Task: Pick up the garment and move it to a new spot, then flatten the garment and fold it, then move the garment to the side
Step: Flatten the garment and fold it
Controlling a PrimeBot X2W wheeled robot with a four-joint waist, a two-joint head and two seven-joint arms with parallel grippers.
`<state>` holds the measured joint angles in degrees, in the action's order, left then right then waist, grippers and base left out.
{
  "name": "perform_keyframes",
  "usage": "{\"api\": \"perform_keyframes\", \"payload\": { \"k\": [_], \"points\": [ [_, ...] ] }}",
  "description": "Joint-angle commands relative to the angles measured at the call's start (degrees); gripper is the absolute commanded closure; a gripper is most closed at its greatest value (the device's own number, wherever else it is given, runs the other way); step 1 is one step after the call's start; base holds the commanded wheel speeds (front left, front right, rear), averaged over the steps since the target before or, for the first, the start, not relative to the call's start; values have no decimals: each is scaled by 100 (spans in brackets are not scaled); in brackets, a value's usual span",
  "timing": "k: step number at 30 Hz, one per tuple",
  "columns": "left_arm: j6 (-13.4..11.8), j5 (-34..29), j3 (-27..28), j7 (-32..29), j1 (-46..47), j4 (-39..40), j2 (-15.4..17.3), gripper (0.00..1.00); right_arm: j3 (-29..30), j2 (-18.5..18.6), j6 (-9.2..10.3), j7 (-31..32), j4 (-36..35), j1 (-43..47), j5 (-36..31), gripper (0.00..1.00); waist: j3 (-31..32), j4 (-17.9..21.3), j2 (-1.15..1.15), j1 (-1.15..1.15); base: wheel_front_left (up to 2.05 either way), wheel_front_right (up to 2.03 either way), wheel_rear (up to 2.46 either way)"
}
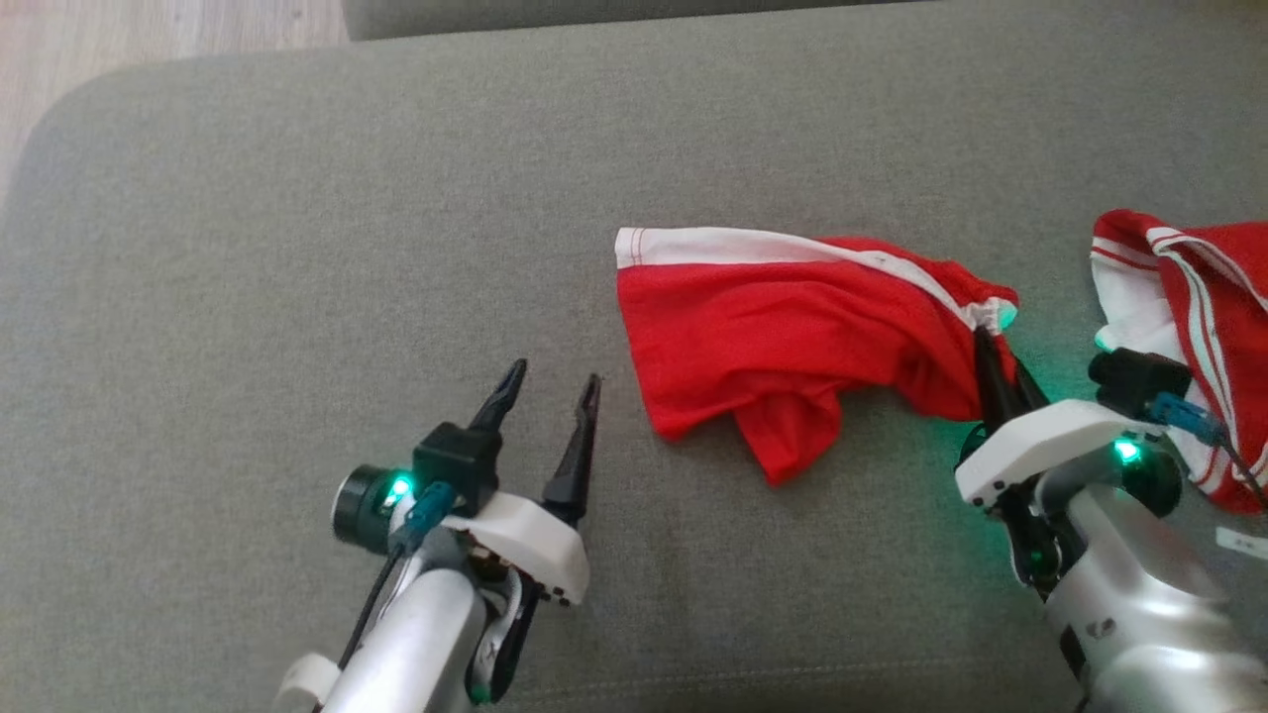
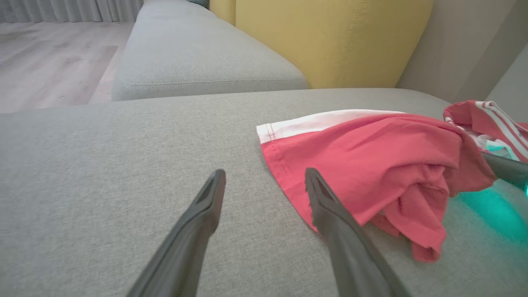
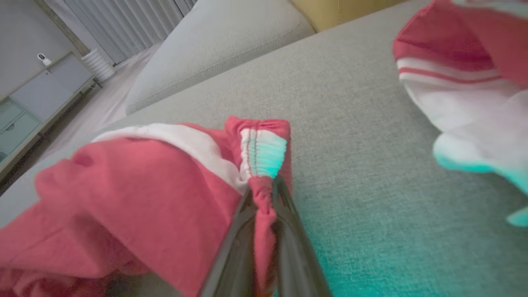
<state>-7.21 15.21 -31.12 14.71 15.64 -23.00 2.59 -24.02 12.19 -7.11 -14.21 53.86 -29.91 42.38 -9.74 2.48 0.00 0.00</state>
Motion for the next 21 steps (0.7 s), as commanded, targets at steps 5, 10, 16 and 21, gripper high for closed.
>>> {"api": "perform_keyframes", "payload": {
  "k": [5,10,16,21],
  "points": [
    [-118,-18,405,29,-46,94,29,0,1052,-101,-37,-77,-787,230,-1109,0,162,-20,0,0,0,0,0],
    [-109,25,632,29,-139,69,29,0,2048,-440,-37,-78,-1757,600,-2373,0,215,-27,0,0,0,0,0],
    [-29,564,605,29,363,-19,29,0,2379,-798,-37,-78,-2312,863,-2942,0,-14,143,0,0,0,0,0],
    [-18,983,374,29,1059,-496,29,0,2269,-884,-37,-78,-2440,807,-2967,0,-289,452,0,0,0,0,0]
  ]
}}
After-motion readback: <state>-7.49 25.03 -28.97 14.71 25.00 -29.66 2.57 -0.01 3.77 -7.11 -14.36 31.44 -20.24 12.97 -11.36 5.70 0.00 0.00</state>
